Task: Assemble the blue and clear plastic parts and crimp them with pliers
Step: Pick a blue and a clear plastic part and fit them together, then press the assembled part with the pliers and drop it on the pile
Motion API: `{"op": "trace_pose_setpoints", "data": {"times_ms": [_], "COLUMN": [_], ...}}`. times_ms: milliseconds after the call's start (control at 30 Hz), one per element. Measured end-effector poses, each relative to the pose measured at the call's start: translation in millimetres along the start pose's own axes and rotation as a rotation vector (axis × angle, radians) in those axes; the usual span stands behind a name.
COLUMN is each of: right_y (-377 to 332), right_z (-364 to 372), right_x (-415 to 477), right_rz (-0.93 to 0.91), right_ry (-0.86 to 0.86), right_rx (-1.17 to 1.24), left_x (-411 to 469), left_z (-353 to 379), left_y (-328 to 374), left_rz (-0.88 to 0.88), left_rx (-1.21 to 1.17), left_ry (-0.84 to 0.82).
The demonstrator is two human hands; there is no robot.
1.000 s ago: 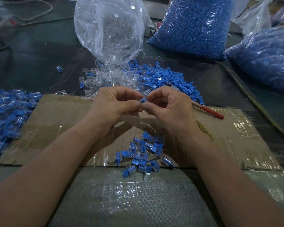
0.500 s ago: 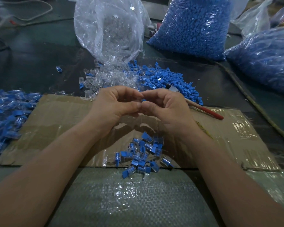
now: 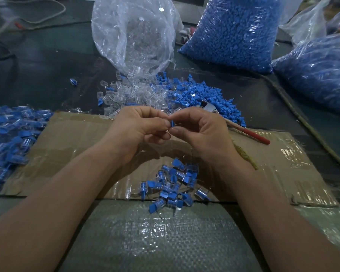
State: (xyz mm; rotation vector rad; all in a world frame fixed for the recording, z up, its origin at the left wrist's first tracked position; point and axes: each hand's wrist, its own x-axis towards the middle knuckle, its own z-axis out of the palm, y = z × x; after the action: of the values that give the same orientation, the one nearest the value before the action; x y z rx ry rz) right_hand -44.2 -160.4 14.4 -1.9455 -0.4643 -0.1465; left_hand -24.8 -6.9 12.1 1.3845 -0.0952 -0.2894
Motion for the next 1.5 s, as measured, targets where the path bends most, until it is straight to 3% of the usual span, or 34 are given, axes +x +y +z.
{"op": "trace_pose_setpoints", "data": {"times_ms": [467,1033,1200,1367,1500], "right_y": [9,3,2,12,21], "right_z": [-3,-3,-9,-45,-66], "right_x": [1,-1,0,5,3], "right_rz": [-0.148,-0.193,0.023,0.248,0.499], "right_ry": [0.121,0.059,0.125,0.239,0.156], "right_rx": [-0.234,-0.313,-0.378,-0.672,-0.780], "left_x": [3,2,3,5,6], "left_z": [-2,0,-2,-5,-6], "left_y": [0,-1,-3,-5,-5], "left_rz": [-0.035,-0.029,-0.017,0.006,0.012], "left_rx": [-0.098,0.010,-0.037,-0.034,-0.048], "left_ry": [-0.069,-0.051,-0.017,0.007,0.011]}}
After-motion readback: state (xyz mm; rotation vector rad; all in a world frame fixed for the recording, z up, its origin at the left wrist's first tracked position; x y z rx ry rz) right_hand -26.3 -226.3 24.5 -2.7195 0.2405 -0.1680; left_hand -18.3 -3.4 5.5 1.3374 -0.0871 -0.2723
